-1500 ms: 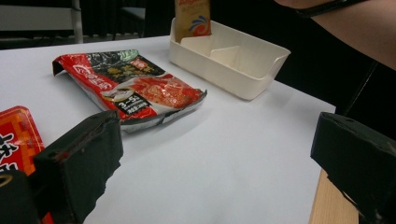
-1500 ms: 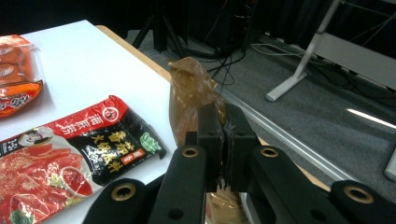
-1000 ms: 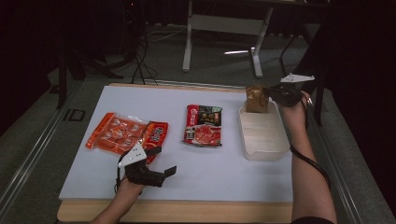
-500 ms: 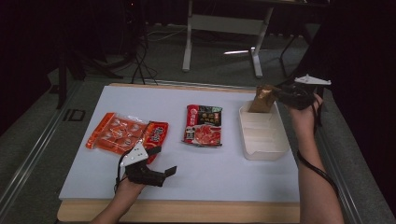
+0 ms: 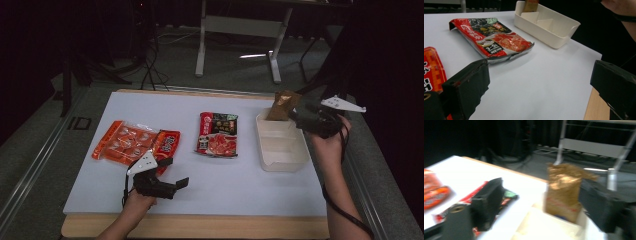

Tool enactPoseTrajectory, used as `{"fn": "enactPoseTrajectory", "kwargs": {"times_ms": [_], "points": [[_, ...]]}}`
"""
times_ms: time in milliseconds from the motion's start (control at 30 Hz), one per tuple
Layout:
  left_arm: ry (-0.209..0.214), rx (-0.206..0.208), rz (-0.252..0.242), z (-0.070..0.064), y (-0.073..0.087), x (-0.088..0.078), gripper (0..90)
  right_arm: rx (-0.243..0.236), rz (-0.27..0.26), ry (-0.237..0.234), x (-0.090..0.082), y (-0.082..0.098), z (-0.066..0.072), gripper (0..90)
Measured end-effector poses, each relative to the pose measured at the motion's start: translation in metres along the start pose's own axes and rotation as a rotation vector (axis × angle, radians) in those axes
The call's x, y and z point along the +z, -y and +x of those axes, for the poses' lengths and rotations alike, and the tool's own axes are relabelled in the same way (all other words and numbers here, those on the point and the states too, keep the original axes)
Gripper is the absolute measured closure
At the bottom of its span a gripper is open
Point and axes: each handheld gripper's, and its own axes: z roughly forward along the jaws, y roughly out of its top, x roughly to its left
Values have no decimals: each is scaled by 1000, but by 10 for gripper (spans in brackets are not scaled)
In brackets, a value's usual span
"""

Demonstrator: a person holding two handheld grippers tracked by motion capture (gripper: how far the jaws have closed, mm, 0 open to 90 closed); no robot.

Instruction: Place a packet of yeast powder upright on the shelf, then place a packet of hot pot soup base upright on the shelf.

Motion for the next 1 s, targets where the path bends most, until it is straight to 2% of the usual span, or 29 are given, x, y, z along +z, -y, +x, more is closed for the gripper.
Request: {"fn": "enactPoseTrajectory", "kwargs": {"times_ms": [133,167,267,333,400,467,667,867,1000], "points": [[-10,13,12,0,-2,2,24,21,-16,-56,-5,11,18,106],[-20,13,13,1,-3,2,24,30,-26,-67,-6,13,22,105],[-12,13,21,2,-6,1,25,61,-58,-107,-12,20,34,106],[-10,19,22,3,-9,1,25,41,-67,-127,-16,24,44,121],[-7,19,29,4,-13,3,25,17,-74,-127,-19,28,52,136],[-6,23,38,6,-17,5,25,-15,-63,-143,-20,31,58,144],[7,24,58,9,-27,16,25,-73,-48,-142,-24,39,73,160],[18,28,62,12,-35,25,25,-74,-73,-153,-33,45,86,151],[31,44,85,13,-41,31,25,-72,-99,-117,-41,50,96,135]]}}
